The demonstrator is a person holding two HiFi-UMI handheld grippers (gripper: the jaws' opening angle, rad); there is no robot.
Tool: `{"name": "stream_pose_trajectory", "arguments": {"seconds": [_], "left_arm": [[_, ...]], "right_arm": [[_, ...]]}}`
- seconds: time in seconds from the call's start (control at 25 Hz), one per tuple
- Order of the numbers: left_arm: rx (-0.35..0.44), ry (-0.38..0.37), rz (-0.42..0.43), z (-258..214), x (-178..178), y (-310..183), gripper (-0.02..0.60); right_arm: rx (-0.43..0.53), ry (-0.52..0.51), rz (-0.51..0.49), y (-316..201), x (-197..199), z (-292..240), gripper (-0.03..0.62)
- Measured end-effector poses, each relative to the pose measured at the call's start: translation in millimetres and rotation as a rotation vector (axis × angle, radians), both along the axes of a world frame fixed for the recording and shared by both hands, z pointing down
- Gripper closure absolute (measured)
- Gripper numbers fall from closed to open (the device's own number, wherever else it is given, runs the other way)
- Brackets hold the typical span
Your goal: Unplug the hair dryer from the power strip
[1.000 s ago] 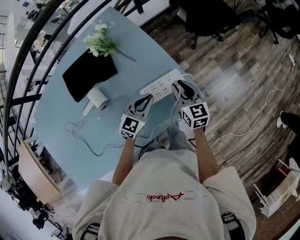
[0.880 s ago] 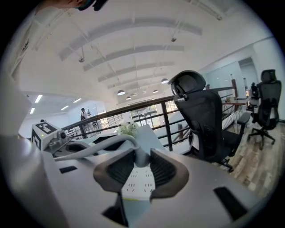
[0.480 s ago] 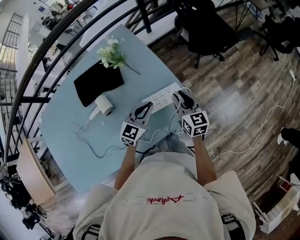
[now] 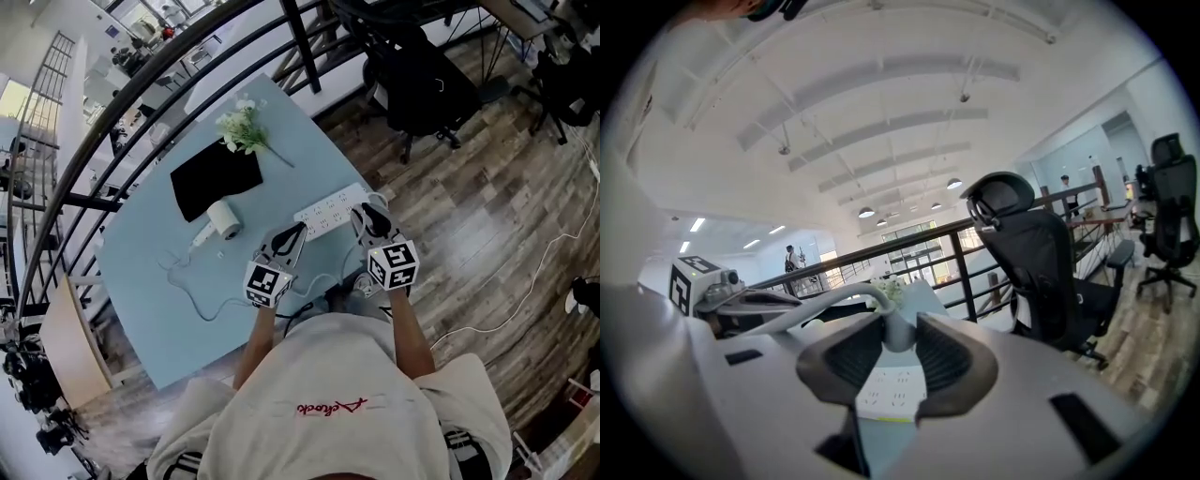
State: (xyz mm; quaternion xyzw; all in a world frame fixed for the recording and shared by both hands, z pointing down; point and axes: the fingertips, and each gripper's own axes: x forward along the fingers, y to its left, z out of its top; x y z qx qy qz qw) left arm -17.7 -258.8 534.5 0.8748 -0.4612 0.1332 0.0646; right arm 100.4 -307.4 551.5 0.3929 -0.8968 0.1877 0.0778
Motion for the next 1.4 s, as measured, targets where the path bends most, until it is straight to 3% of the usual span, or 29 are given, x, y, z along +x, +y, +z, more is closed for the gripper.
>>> {"name": "stream_pose_trajectory", "arguments": {"seconds": [0.32, 0.52, 0.92, 1.4], "left_arm": [[0.005, 0.036, 0.008, -2, -7, 19, 0.563], [0.036, 0.058, 0.028, -10, -30, 37, 0.565], [0.085, 0.108, 0.076, -23, -70, 94, 0.565], [0.094, 0.161, 0.147, -28, -78, 155, 0.565]], "right_arm": [[0.022, 0.009, 0.009, 24, -9, -11, 0.471], [0.043, 0.022, 0.043, 47, -27, -21, 0.471], [0.067, 0.050, 0.138, 120, -50, -38, 0.471], [0.096, 0.096, 0.200, 209, -61, -48, 0.471]]}}
